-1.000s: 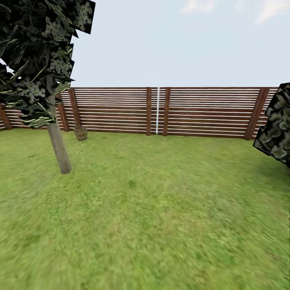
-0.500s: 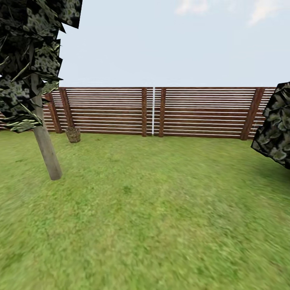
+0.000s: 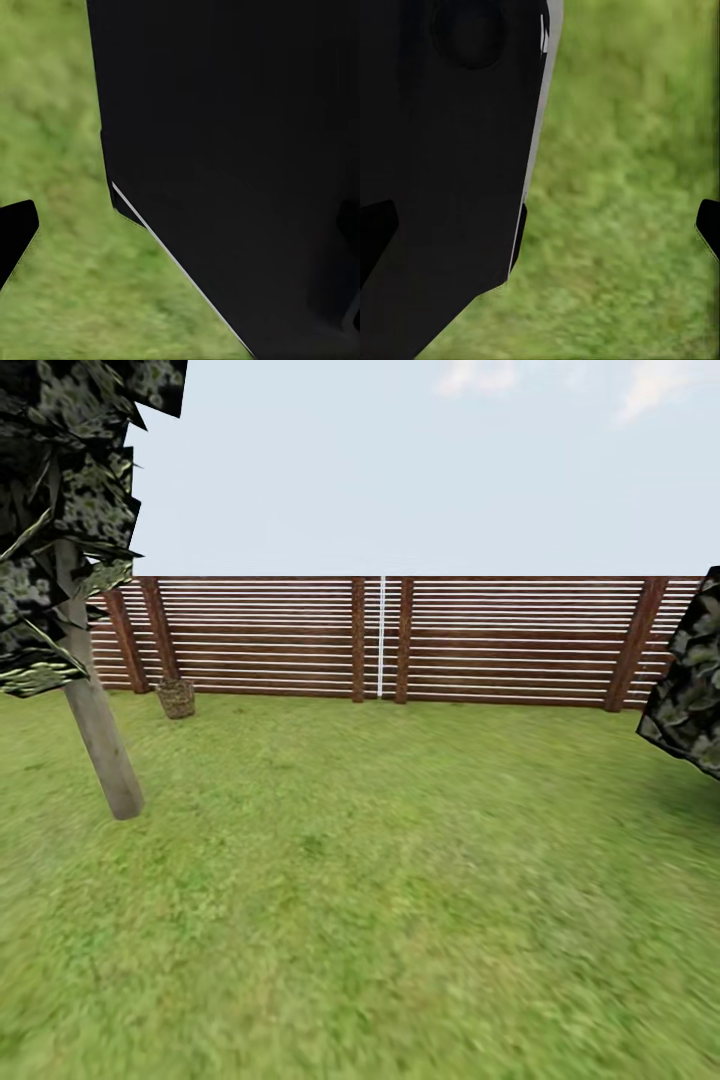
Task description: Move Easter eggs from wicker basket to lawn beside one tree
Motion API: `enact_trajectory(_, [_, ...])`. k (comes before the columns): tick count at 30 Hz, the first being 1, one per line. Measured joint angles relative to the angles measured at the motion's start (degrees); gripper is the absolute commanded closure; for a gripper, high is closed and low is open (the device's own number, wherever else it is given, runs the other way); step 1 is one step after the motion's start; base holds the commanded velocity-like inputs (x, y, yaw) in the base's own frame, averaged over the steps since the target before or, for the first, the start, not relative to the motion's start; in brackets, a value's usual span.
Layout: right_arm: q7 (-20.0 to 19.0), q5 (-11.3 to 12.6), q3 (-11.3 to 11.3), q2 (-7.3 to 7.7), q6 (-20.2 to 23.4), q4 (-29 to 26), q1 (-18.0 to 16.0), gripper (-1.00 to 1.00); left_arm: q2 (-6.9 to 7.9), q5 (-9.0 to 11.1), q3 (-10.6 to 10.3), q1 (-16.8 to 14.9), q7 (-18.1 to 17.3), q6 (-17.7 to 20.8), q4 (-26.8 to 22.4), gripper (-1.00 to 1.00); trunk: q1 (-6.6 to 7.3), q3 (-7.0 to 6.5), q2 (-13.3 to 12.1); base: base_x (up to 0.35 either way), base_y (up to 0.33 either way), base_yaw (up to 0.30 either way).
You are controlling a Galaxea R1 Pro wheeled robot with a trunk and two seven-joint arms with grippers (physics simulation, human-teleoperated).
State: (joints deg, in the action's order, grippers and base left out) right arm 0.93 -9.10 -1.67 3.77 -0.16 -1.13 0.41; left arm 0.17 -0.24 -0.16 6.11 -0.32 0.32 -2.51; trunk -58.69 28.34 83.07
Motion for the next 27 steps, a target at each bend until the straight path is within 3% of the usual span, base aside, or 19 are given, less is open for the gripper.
enact_trajectory(27, [0.0, 0.0, 0.1, 0.0, 0.0, 0.0, 0.0, -1.0, 0.0, 0.0, 0.0, 0.0, 0.0, 0.0, 0.0, -1.0, 0.0, 0.0, 0.0, 0.326, -0.056, 0.0])
